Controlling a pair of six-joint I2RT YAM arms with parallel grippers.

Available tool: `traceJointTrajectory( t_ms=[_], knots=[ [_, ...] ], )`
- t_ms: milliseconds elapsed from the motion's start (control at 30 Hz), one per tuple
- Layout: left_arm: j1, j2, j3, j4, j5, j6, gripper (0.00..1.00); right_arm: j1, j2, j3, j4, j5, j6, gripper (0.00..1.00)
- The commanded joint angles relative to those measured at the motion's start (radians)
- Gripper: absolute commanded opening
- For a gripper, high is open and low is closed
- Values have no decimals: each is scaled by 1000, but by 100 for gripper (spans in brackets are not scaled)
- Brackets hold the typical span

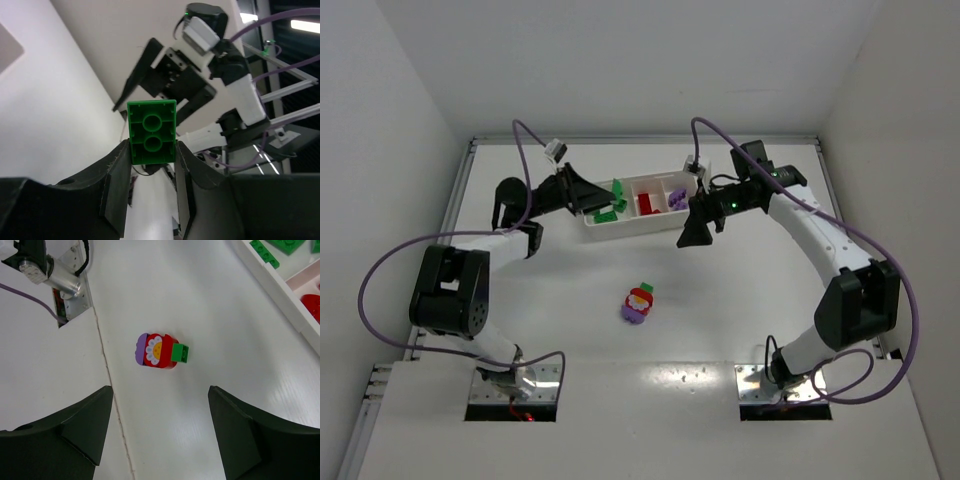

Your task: Sort the legos into containers by color

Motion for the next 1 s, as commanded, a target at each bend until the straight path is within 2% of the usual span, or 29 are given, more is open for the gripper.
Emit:
traceJointTrajectory(
  t_ms=[0,133,200,267,300,333,367,400,433,500,533,600,700,833,967],
  knots=[
    [4,-3,29,269,26,-174,0,-11,-20,-5,31,-7,12,78],
    [4,-3,29,305,26,-184,0,-11,-20,-5,31,-7,12,78],
    [4,-3,42,261,26,-126,0,-11,-20,-5,31,-7,12,78],
    [13,-3,88,140,42,-6,0,-11,-11,-5,31,-7,12,78],
    [13,-15,117,52,58,225,0,-11,-11,-5,31,-7,12,78],
    [13,-25,156,-358,46,412,0,-11,-11,-5,31,-7,12,78],
    [13,-54,287,-682,-32,654,0,-11,-11,-5,31,-7,12,78],
    [2,-54,353,-942,-153,1019,0,-11,-11,-14,31,-7,21,78],
    [-21,-66,389,-1132,-324,1128,0,-11,-11,-14,31,3,21,78],
    [-64,-66,440,-1219,-454,1271,0,-11,-11,-5,31,13,21,78],
    [-64,-54,449,-1253,-552,1287,0,-11,-11,-5,31,13,21,78],
    [-82,-2,496,-1331,-658,1313,0,-11,-2,-5,31,13,21,78],
    [-82,84,576,-1426,-761,1345,0,-11,-2,-5,31,13,21,78],
    [-91,144,605,-1489,-809,1366,0,-11,-2,-5,31,22,21,78],
    [-91,167,605,-1499,-840,1367,12,-11,-2,-5,41,22,21,78]
  ],
)
